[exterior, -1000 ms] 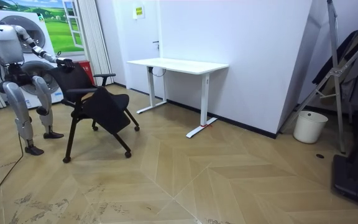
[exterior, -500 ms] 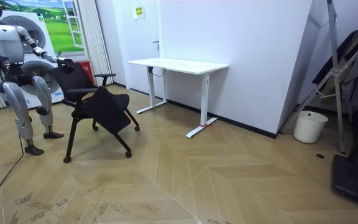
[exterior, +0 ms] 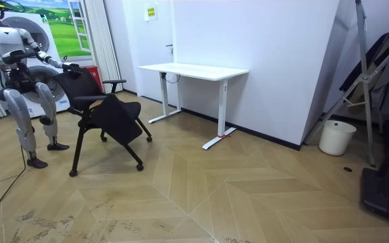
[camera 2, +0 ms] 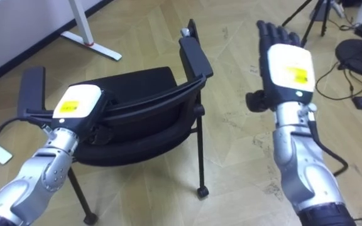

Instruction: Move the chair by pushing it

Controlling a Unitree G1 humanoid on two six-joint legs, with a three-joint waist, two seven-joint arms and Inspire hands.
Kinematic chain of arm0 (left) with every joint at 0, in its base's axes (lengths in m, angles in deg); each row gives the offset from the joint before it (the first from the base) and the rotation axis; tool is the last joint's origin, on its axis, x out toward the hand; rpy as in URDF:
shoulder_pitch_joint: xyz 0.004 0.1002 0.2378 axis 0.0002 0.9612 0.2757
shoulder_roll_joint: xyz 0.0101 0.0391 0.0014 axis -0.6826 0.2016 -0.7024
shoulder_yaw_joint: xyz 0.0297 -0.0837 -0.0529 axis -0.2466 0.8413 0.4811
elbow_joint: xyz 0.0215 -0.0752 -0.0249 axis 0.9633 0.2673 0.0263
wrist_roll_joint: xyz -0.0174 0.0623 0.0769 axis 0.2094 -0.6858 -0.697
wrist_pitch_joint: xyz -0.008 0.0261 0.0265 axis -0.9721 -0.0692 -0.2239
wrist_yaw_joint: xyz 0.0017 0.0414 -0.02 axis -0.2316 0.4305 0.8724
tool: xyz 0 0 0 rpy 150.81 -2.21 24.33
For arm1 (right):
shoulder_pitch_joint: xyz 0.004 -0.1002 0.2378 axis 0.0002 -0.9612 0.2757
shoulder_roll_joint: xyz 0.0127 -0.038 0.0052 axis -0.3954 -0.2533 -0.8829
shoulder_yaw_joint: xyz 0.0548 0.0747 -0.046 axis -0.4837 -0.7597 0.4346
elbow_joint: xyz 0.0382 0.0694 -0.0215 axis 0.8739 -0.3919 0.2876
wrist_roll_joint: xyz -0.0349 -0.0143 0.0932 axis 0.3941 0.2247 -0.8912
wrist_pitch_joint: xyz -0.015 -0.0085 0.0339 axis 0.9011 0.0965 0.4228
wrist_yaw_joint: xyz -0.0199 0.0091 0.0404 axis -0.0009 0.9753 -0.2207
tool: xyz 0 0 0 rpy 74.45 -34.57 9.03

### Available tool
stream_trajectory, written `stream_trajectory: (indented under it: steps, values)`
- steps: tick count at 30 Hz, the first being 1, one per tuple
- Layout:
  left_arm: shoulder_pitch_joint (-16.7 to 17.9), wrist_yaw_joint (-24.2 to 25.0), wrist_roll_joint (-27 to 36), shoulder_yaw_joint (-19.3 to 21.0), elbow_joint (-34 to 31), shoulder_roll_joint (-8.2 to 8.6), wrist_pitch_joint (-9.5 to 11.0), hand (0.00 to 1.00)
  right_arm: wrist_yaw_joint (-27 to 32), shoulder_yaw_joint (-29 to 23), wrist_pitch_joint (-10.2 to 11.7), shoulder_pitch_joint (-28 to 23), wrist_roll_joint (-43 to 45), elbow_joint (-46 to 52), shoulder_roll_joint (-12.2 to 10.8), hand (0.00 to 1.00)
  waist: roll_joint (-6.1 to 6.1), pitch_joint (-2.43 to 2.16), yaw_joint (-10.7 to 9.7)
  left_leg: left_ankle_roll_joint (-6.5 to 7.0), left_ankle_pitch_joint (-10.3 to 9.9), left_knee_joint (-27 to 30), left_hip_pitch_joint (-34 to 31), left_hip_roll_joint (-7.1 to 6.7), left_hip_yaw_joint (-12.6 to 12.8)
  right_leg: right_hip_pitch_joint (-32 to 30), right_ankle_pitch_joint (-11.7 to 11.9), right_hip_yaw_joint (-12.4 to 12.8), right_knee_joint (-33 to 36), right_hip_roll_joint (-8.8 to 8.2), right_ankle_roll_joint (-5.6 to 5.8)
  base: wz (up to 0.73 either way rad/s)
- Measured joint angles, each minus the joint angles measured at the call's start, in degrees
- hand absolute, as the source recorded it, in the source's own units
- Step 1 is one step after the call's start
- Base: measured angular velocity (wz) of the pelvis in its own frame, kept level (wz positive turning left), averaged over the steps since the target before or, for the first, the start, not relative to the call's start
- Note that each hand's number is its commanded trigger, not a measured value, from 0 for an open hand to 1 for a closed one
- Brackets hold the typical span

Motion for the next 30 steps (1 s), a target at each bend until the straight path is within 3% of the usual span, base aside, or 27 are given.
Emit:
stream_trajectory:
  steps: [6, 10, 16, 23, 30]
  values:
    - [-1.5, 0.0, -1.4, -0.4, 0.1, -0.44, 1.4, 1.00, -5.8, 2.6, 1.1, 0.7, 0.3, 4.0, 2.0, 0.00, -1.30, 0.47, 1.4, 0.00, 0.0, 0.0, -0.2, 0.03, -0.1, 0.0, 0.0, 0.0, 0.0, 0.03, 0.00, 0.00]
    - [-2.6, 0.3, -1.8, -1.6, 0.4, -0.70, 1.9, 1.00, -9.0, 4.5, 2.2, 1.4, 0.3, 4.2, 2.0, 0.00, -2.09, 0.20, 2.7, 0.00, 0.0, 0.0, -0.3, 0.00, -0.4, 0.1, 0.0, 0.0, 0.0, 0.02, 0.00, 0.01]
    - [-3.5, 1.2, -1.9, -1.6, 0.7, -0.80, 2.6, 1.00, -12.8, 7.2, 2.8, 4.1, 2.9, 4.2, 2.0, 0.00, -2.25, 0.10, 3.4, 0.00, 0.0, 0.0, -0.4, 0.07, -0.5, -0.2, 0.0, -0.2, -0.1, 0.04, -0.02, 0.01]
    - [-5.1, 2.4, -2.8, -1.9, 2.3, -0.71, 3.9, 1.00, -15.6, 11.1, 2.7, 7.2, 2.4, 4.4, 2.0, 0.00, -3.21, -0.26, 4.1, 0.00, 0.0, 0.1, -0.6, 0.14, -2.5, 0.3, 0.0, -1.5, -0.1, 0.01, -0.06, 0.08]
    - [-6.5, 2.4, -3.0, -2.9, 3.5, -0.71, 5.5, 1.00, -17.9, 14.5, 4.1, 7.5, 2.3, 2.5, 2.0, 0.00, -3.58, -0.10, 4.5, -0.01, 0.0, 0.1, -1.0, 0.07, -4.3, 1.2, 0.0, -3.3, -0.9, -0.15, -0.06, 0.13]
